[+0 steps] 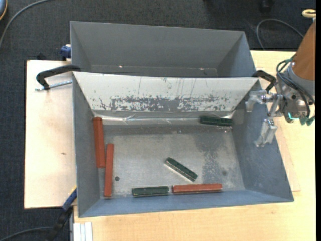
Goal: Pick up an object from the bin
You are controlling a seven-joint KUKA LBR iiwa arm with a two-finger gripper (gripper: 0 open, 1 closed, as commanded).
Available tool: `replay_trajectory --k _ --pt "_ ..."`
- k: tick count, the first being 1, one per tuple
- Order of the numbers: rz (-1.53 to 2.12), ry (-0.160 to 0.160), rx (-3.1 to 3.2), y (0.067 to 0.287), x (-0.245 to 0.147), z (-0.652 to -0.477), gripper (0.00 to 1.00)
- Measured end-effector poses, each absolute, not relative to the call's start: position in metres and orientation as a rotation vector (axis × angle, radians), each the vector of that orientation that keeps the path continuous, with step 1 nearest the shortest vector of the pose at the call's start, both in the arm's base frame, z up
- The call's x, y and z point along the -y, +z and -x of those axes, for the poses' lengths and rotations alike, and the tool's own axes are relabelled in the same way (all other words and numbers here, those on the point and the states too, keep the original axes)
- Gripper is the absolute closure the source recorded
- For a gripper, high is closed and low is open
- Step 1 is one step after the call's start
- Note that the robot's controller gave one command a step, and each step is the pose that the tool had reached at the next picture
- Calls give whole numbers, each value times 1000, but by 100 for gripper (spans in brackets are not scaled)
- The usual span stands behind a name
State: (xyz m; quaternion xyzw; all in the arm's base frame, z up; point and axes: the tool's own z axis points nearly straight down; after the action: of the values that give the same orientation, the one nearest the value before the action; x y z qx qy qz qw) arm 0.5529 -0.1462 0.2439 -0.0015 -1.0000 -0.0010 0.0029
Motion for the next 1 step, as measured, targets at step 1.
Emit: replay_trajectory --k 1 --pt "-80 -6 3134 83 83 -556 0"
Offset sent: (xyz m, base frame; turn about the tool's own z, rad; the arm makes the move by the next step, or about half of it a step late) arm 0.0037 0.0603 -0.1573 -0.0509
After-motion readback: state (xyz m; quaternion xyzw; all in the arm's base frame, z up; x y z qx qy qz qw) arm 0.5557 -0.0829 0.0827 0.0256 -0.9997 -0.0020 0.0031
